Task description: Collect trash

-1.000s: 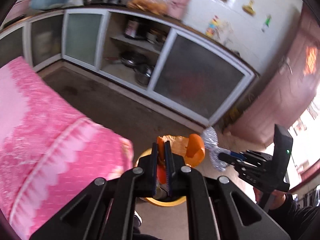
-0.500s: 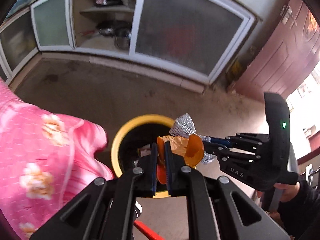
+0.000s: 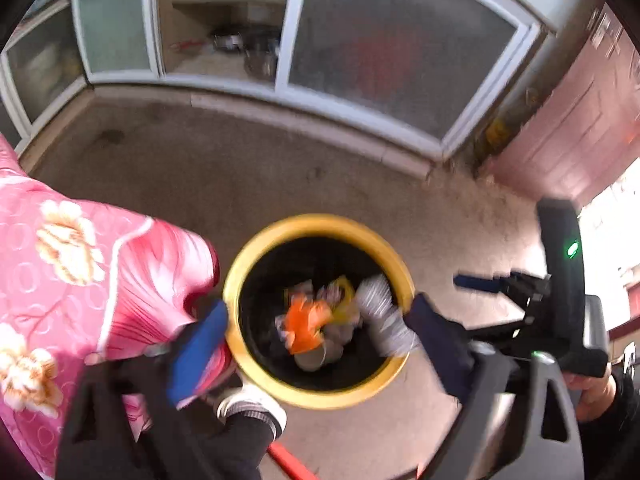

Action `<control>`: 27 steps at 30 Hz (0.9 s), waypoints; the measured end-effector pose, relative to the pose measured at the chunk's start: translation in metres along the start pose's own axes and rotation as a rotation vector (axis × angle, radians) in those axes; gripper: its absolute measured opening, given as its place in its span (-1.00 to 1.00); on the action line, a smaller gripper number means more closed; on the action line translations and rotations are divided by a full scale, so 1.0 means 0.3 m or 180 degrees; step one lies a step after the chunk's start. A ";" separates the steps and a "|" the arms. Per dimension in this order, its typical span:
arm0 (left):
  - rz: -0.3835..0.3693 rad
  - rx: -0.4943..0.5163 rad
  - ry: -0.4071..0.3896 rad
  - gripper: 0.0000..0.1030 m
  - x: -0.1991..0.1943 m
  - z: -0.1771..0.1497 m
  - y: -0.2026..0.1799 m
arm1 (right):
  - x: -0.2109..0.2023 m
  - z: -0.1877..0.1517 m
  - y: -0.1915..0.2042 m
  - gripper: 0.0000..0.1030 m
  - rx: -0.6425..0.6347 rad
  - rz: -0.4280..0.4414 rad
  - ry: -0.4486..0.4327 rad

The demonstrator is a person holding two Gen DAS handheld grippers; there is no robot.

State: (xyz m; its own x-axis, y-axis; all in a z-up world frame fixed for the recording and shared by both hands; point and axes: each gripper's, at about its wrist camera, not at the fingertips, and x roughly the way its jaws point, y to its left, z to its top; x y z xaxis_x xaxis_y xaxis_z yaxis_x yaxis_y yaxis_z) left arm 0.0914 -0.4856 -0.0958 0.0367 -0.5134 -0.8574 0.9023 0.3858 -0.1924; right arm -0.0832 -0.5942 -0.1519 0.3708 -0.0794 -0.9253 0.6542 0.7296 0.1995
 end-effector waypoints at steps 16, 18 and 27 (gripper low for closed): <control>-0.0103 -0.0417 -0.1275 0.84 -0.534 -0.075 0.067 | -0.599 -0.151 0.078 0.83 -0.0087 -0.1103 -0.2013; -0.0051 -0.0455 -0.1465 0.84 -0.621 -0.106 0.082 | -0.666 -0.172 0.136 0.84 -0.0148 -0.1060 -0.2317; 0.0536 -0.0415 -0.2181 0.85 -0.965 -0.351 0.143 | -0.822 -0.242 0.365 0.84 -0.0206 -0.0450 -0.3002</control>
State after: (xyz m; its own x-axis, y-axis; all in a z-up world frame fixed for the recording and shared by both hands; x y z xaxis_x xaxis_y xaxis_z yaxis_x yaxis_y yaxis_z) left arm 0.0742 -0.2398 0.0938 0.4708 -0.7883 -0.3962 0.8037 0.5684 -0.1760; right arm -0.1508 -0.4455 0.0748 0.6881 -0.6639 -0.2929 0.7064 0.7051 0.0614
